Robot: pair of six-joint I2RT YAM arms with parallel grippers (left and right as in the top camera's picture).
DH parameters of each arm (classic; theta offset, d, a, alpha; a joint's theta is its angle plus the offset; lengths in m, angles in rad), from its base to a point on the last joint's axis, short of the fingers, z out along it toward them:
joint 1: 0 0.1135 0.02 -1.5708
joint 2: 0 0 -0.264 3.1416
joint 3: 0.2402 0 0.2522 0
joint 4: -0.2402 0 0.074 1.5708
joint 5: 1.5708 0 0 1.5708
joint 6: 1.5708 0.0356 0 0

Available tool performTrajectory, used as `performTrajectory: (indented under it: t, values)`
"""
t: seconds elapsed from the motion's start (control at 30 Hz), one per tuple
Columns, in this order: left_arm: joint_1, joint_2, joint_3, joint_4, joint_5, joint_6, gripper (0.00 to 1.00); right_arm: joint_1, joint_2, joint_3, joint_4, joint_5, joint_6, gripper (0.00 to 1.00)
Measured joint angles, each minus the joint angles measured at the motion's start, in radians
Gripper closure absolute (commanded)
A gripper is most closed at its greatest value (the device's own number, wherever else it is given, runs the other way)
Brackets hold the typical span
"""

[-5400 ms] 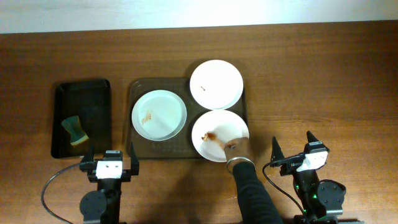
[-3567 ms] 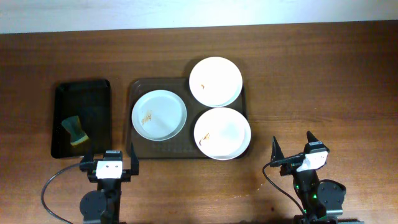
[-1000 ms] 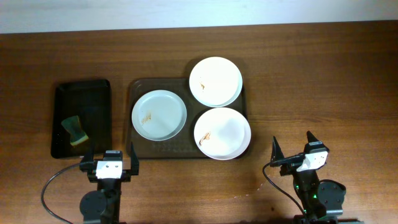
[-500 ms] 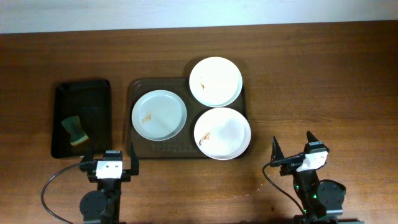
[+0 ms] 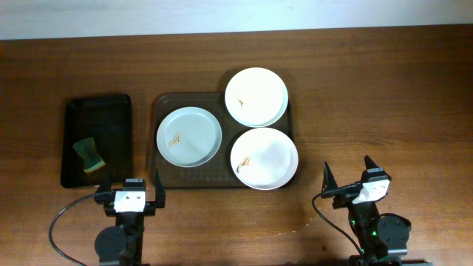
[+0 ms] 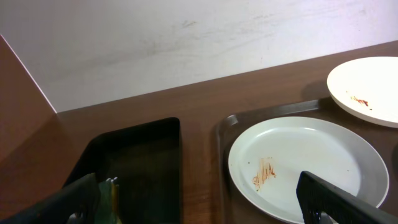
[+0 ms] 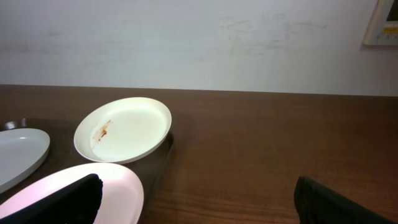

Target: Clean dirty plates on tray and stack at the side

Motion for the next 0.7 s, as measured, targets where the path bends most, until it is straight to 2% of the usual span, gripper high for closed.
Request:
performTrajectory:
  t: [0.3,0.7]
  values:
    - [0.0,0.0,0.0,0.0,0.0,0.0,0.01,0.0,0.0,0.0,0.002,0.013,0.0,0.02]
    - [0.0,0.0,0.0,0.003,0.033,0.0,0.01,0.0,0.0,0.0,0.026,-0.032,0.188,0.02]
